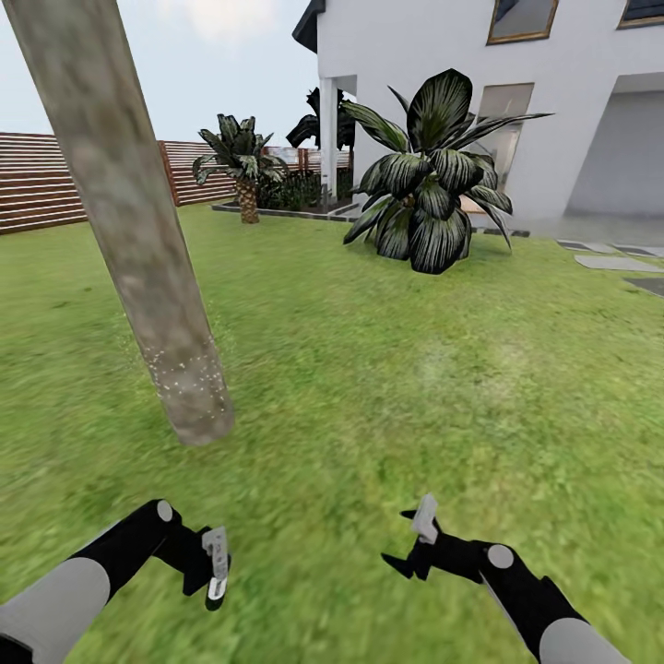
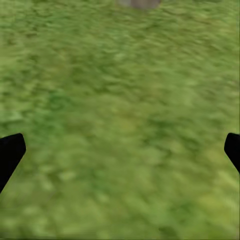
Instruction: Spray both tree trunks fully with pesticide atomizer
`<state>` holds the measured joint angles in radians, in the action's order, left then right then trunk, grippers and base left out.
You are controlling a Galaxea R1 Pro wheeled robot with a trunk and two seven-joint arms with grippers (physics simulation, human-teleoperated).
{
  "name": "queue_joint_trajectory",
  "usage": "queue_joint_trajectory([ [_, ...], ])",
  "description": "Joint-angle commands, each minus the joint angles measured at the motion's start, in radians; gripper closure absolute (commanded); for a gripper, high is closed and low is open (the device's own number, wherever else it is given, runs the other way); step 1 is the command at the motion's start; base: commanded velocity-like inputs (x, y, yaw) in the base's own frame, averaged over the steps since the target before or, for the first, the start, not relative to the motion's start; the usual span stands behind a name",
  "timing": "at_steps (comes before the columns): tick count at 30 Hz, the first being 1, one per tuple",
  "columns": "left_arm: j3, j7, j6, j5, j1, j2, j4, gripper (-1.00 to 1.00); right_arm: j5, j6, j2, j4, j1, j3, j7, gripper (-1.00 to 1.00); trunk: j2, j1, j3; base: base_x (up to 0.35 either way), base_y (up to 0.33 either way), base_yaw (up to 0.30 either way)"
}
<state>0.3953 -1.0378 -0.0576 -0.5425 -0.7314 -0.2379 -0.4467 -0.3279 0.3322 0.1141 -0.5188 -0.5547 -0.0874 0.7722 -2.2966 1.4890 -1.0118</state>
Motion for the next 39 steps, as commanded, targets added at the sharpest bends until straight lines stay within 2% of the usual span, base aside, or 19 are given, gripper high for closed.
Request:
queue_joint_trajectory([
  [1, 0.002, -0.003, -0.005, -0.001, 0.000, 0.000, -0.003, 1.00, -0.010, 0.006, 0.000, -0.002, 0.000, -0.003, 0.001, -1.00, 0.000, 0.000, -0.001, 0.000, 0.000, 0.000],
  [2, 0.002, -0.003, -0.004, -0.001, 0.000, 0.002, -0.003, 1.00, -0.010, 0.006, -0.001, -0.003, -0.001, -0.004, 0.003, -1.00, 0.000, 0.000, -0.001, 0.000, 0.000, 0.000],
  [4, 0.005, -0.003, -0.005, -0.005, 0.000, 0.025, -0.001, 1.00, -0.012, 0.007, -0.014, -0.002, -0.001, -0.006, 0.005, -1.00, 0.000, 0.000, -0.001, 0.000, 0.000, 0.000],
  [5, 0.006, -0.003, -0.004, -0.006, 0.000, 0.031, 0.000, 1.00, -0.012, 0.007, -0.019, -0.002, -0.001, -0.006, 0.005, 1.00, 0.000, 0.000, -0.001, 0.000, 0.000, 0.000],
  [6, 0.006, -0.003, -0.005, -0.006, 0.000, 0.033, 0.000, 1.00, -0.012, 0.007, -0.021, -0.002, -0.001, -0.006, 0.006, 1.00, 0.000, 0.000, -0.001, 0.000, 0.000, 0.000],
  [7, 0.005, -0.001, -0.006, -0.006, 0.000, 0.045, -0.001, 1.00, -0.017, 0.007, -0.032, -0.003, -0.001, -0.113, 0.007, 1.00, 0.000, 0.000, -0.001, 0.000, 0.000, 0.000],
  [8, 0.007, -0.001, -0.006, -0.008, 0.000, 0.056, -0.001, 1.00, -0.018, 0.007, -0.034, -0.004, -0.001, -0.167, 0.006, 1.00, 0.000, 0.000, -0.001, 0.000, 0.000, 0.000],
  [9, 0.007, -0.001, -0.007, -0.010, 0.000, 0.069, 0.000, 1.00, -0.018, 0.007, -0.040, -0.008, -0.001, -0.201, 0.006, 1.00, 0.000, 0.000, -0.001, 0.000, 0.000, 0.000],
  [11, 0.008, -0.002, -0.007, -0.012, 0.001, 0.084, -0.001, 1.00, -0.019, 0.007, -0.054, -0.027, -0.001, -0.228, 0.006, 1.00, 0.000, 0.000, -0.001, 0.000, 0.000, 0.000],
  [14, 0.008, -0.002, -0.007, -0.013, 0.000, 0.101, -0.001, 1.00, -0.018, 0.007, -0.061, -0.039, -0.001, -0.236, 0.007, 1.00, 0.000, 0.000, -0.001, 0.000, 0.000, 0.000],
  [17, 0.014, -0.002, -0.007, -0.020, 0.000, 0.129, -0.001, 1.00, -0.017, 0.007, -0.069, -0.047, -0.001, -0.239, 0.007, 1.00, 0.000, 0.000, -0.001, 0.000, 0.000, 0.000],
  [20, 0.030, 0.000, -0.009, -0.069, 0.000, 0.158, -0.001, 1.00, -0.017, 0.007, -0.086, -0.053, -0.001, -0.239, 0.007, 1.00, 0.000, 0.000, -0.001, 0.000, 0.000, 0.000],
  [22, 0.032, 0.005, -0.011, -0.082, 0.000, 0.178, -0.001, 1.00, -0.017, 0.007, -0.105, -0.054, -0.001, -0.240, 0.007, 1.00, 0.000, 0.000, -0.001, 0.000, 0.000, 0.000],
  [31, 0.031, 0.009, -0.009, -0.086, -0.001, 0.214, -0.004, 1.00, -0.017, 0.007, -0.137, -0.054, -0.001, -0.240, 0.006, 1.00, 0.000, 0.000, -0.001, 0.000, 0.000, 0.000],
  [39, 0.028, 0.025, -0.004, -0.085, -0.002, 0.261, -0.004, 1.00, -0.017, 0.007, -0.142, -0.053, -0.001, -0.240, 0.006, 1.00, 0.000, 0.000, -0.001, 0.000, 0.000, 0.000],
])
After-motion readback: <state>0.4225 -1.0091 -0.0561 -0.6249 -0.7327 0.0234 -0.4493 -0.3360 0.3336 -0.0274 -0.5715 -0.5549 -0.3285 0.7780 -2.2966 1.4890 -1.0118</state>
